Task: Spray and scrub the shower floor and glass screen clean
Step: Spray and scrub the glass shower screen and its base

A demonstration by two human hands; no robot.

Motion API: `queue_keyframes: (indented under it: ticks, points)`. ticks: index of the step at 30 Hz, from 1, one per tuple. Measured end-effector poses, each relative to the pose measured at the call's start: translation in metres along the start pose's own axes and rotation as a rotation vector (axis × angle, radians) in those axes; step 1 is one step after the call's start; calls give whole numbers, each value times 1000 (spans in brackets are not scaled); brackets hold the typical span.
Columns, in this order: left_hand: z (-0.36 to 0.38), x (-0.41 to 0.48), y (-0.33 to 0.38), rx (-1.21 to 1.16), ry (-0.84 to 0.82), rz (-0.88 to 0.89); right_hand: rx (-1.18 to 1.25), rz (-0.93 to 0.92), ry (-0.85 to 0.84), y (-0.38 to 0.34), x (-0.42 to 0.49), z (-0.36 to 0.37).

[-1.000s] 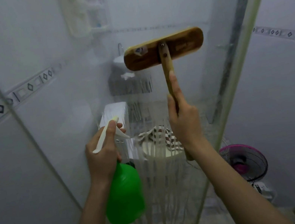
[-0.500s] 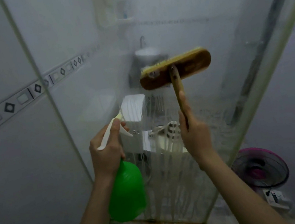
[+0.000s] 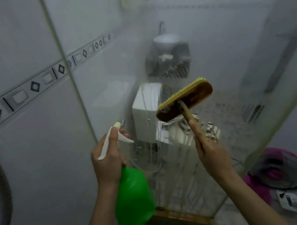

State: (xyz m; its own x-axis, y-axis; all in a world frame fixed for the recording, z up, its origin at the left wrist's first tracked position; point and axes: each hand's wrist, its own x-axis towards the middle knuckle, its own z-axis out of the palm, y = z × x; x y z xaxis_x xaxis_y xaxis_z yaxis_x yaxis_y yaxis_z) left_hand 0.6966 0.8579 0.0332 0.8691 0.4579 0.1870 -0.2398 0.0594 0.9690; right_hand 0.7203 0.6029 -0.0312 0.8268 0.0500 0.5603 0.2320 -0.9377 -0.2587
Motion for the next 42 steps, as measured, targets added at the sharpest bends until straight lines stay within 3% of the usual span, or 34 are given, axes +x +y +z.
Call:
queue_keyframes:
  ticks: [7,13,16,21,26,29,37,42]
  points:
    - [-21,7,-5,80,55,11,-83,-223,40,-88,95,46]
    - [-35,10,-12,87,42,34,-96,-114,-236,-2,-8,20]
    - [-34,5,-20,83,23,20,-76,-77,-219,-2,-12,18]
    - [-20,-10,-34,103,-5,-22,-107,-117,-52,-51,49,40]
    - [-3,-36,-41,140,-37,-50,-95,-17,-237,17,-25,11]
    - [11,-50,-46,134,-67,-45,-94,36,-256,52,-56,-5]
    - [76,-89,-57,168,-50,-93,92,-36,69,53,10,-25]
    - [103,-109,-67,193,-68,-95,115,-73,115,77,-4,-33]
